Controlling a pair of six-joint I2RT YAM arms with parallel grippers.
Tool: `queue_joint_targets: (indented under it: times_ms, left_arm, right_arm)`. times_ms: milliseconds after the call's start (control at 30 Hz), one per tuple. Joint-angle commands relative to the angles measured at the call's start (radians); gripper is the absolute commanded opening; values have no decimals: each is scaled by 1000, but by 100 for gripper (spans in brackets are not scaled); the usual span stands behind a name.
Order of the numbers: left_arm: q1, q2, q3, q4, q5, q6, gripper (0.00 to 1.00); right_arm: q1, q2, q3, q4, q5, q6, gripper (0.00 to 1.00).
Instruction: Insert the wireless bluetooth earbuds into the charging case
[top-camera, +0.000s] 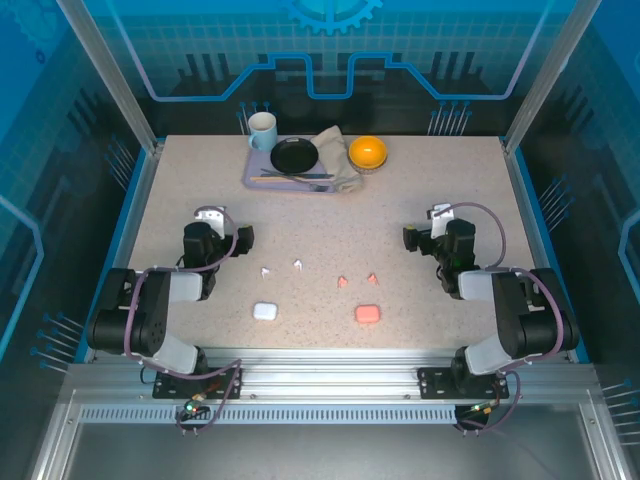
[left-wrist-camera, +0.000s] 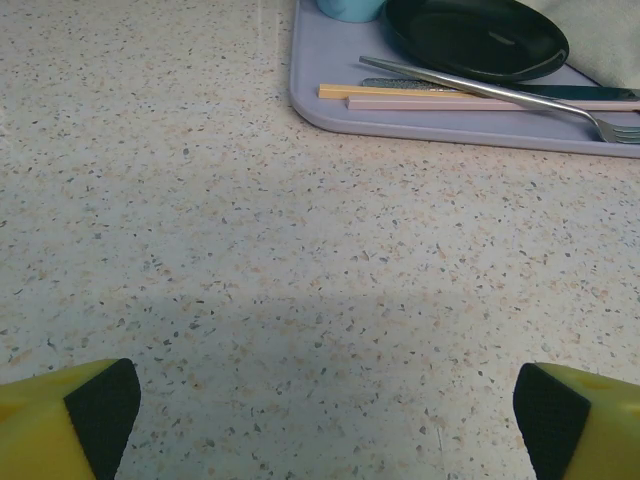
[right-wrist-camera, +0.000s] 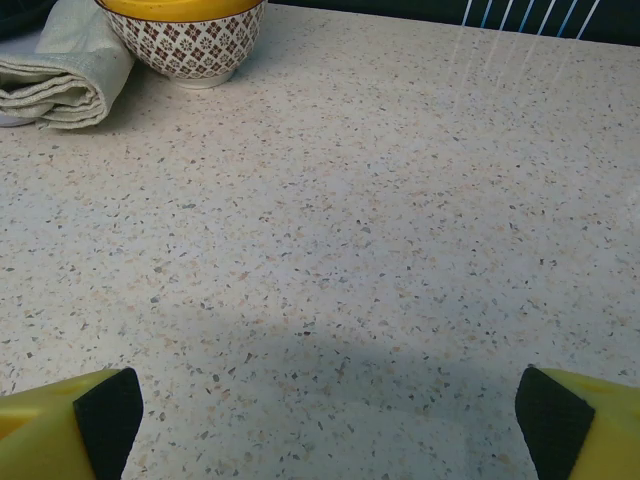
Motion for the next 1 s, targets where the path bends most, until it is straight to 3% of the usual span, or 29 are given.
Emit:
queue_joint_targets:
  times_ms: [0, 700, 800, 967]
  left_arm:
    - [-6, 1, 9, 40, -14, 11, 99]
    - [-2, -4, 21, 15, -53, -7, 99]
    - [-3, -83, 114, -219, -132, -40, 99]
    - [-5, -210, 302, -523, -186, -94, 99]
  right_arm:
    - [-12, 3, 11, 35, -7, -8, 100]
    - [-27, -8, 16, 19, -19, 10, 100]
    - [-27, -126, 122, -267, 68, 47, 100]
    - [-43, -283, 315, -696, 33, 313, 100]
